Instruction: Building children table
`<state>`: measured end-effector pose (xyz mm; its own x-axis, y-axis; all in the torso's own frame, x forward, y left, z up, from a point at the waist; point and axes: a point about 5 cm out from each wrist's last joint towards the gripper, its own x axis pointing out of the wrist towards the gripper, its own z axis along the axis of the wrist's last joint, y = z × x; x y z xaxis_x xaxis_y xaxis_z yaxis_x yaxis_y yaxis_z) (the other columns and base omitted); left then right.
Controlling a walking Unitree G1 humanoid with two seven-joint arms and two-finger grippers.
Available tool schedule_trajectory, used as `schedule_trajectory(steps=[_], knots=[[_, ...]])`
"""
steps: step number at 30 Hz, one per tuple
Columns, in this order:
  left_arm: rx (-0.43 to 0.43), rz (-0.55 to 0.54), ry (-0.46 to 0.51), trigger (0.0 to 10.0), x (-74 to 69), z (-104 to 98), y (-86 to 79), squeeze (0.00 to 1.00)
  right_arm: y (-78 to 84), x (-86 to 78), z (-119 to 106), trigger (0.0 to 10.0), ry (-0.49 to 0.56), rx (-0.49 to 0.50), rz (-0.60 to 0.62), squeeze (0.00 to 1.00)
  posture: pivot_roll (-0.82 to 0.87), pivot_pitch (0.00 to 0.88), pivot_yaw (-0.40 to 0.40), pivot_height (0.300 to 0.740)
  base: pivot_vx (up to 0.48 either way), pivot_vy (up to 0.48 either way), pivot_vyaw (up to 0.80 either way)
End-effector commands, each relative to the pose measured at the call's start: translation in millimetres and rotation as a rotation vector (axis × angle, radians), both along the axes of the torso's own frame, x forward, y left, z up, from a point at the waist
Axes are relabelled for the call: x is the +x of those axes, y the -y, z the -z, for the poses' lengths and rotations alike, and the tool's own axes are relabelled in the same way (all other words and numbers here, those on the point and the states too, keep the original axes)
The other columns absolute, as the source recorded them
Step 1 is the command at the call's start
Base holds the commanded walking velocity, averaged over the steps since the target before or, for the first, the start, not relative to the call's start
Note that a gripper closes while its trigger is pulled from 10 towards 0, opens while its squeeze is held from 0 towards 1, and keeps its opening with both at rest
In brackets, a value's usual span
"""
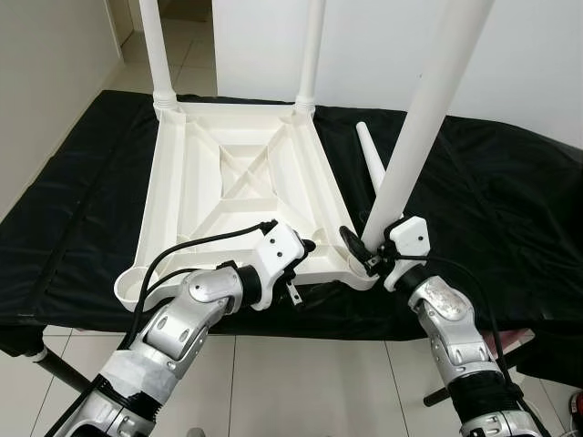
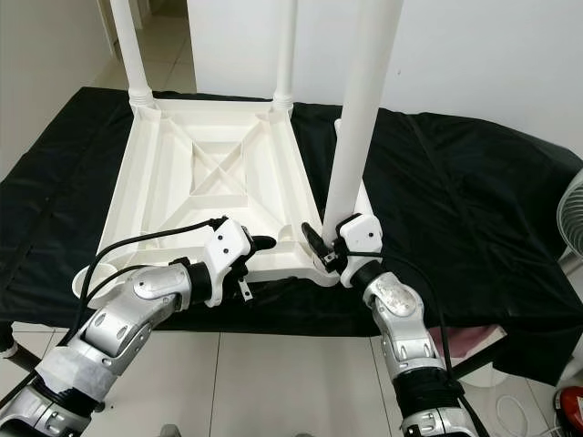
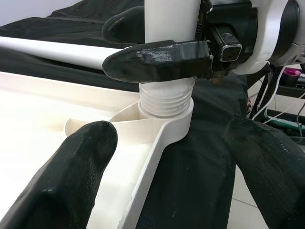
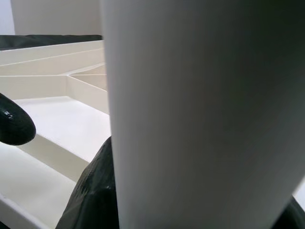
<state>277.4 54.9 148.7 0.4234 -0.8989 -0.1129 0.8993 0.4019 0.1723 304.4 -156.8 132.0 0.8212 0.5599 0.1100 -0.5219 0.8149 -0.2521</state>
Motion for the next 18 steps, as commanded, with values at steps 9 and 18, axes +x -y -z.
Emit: schedule_trajectory(steps=[9, 18], knots=[[0.007, -0.011, 0.007, 10.0, -0.6, -3, -1.9, 0.00, 3.0, -2.9, 32, 10.0, -0.180, 0.033, 0.009, 0.00, -0.05, 0.000, -0.045, 0.740, 0.000, 0.000, 0.00], [0.011, -0.006, 0.012, 10.0, -1.3, -4, -2.2, 0.00, 1.8, -1.0, 37, 10.0, -0.245, 0.129, 0.041, 0.00, -0.04, 0.000, -0.043, 0.740, 0.000, 0.000, 0.00]])
